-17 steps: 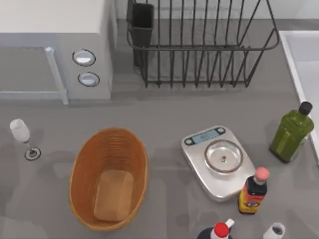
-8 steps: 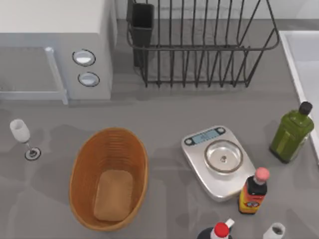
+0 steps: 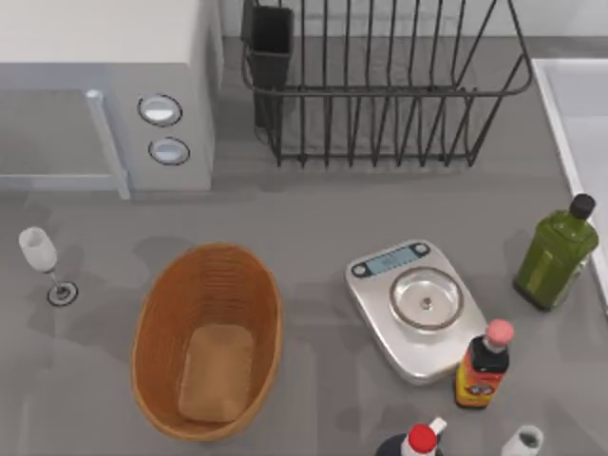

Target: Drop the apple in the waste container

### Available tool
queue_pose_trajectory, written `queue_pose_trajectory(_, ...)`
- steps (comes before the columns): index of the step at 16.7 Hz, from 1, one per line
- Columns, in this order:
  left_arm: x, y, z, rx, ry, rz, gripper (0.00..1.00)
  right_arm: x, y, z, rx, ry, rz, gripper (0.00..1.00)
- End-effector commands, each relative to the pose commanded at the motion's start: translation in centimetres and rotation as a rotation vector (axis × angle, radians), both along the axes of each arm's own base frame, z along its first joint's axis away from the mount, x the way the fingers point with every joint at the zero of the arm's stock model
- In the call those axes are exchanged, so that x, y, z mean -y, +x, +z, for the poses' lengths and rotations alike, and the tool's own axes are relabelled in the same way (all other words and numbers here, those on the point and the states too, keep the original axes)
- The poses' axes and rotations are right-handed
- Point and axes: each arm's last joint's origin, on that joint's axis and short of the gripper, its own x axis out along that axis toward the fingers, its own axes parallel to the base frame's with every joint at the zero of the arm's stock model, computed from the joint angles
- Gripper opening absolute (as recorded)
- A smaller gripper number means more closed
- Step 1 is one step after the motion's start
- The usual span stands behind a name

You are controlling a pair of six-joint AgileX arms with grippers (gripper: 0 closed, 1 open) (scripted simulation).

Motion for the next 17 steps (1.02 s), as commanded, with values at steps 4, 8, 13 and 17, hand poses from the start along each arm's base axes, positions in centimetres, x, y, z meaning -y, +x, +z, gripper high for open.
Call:
queue_pose_trajectory(4, 7.1, 0.1, 0.1, -0.166, 0.004, 0.048, 0.00, 0.0, 0.0, 0.0, 0.000, 0.000, 0.000, 1.00)
queue_pose_trajectory(8, 15.9, -0.5, -0.4, -0.318, 0.137, 0.154, 0.00, 0.0, 0.0, 0.0, 0.000, 0.000, 0.000, 1.00)
queue_pose_trajectory(13, 26.9, -2.8, -1.0, -0.245, 0.368, 0.323, 0.00, 0.0, 0.0, 0.0, 0.000, 0.000, 0.000, 1.00)
queue_pose_trajectory(17, 33.4, -5.9, -1.5, -0.097, 0.481, 0.397, 0.00, 0.0, 0.0, 0.0, 0.000, 0.000, 0.000, 1.00)
